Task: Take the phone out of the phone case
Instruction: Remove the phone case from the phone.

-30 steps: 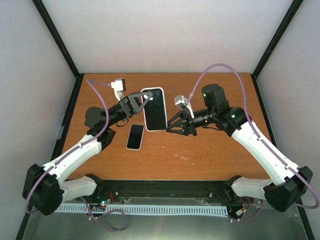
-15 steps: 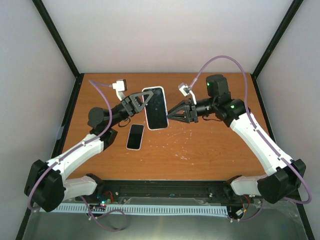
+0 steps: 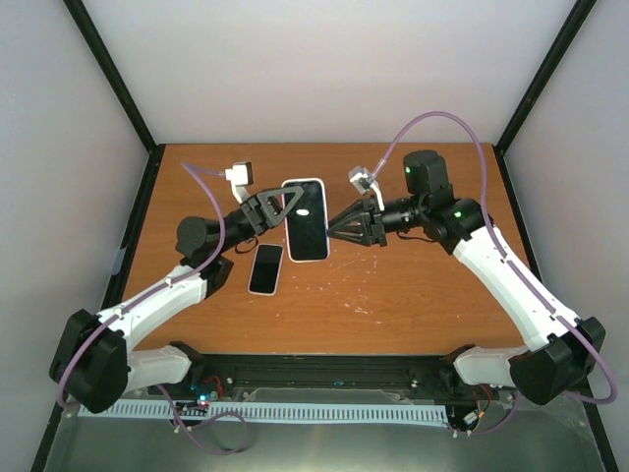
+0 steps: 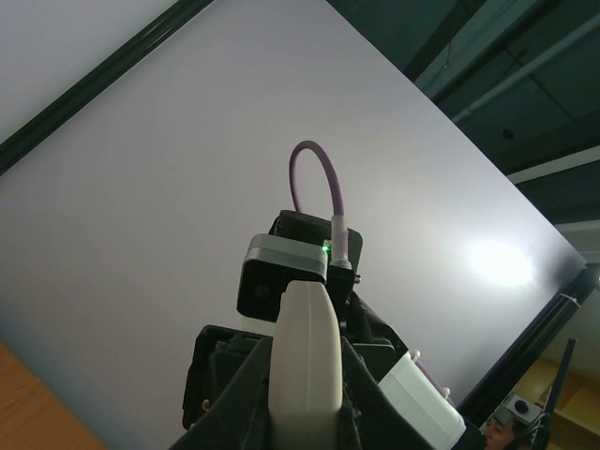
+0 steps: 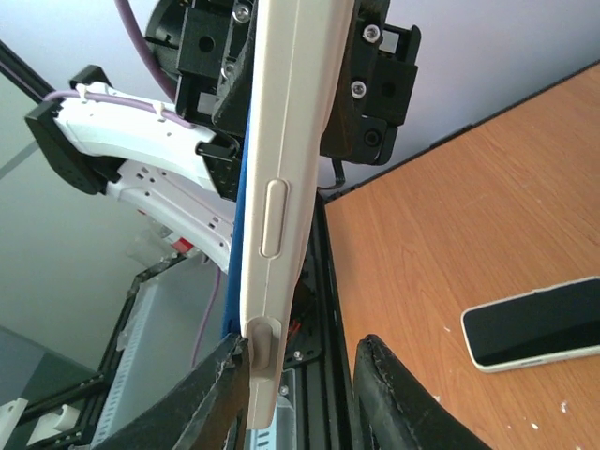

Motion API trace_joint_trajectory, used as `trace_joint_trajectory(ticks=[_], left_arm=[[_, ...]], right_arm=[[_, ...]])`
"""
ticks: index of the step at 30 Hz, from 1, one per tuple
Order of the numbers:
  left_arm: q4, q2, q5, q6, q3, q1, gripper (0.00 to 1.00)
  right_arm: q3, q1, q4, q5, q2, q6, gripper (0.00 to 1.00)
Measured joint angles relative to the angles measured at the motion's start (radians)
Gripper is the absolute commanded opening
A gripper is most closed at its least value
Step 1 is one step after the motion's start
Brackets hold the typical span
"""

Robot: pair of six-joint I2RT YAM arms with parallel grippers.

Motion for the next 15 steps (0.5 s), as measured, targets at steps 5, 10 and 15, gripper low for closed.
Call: trace_joint_trajectory(ticks=[5, 10, 15], left_arm=[[0.005, -0.001, -0.014, -0.001, -0.037, 0.0, 0.0], [0.016, 0.0, -0.021, -0.002, -0.039, -0.002, 0.0], [0.021, 0.0, -0.036, 0.0, -0.039, -0.002, 0.0]], right_arm=[[-0.028, 0.022, -0.037, 0.06, -0.01, -0.047, 0.34], [-0.042, 0.05, -0.066, 0.1, -0.019, -0.074, 0.35], [-0.064, 0.067, -0.079, 0.109, -0.019, -0.079, 0.38]])
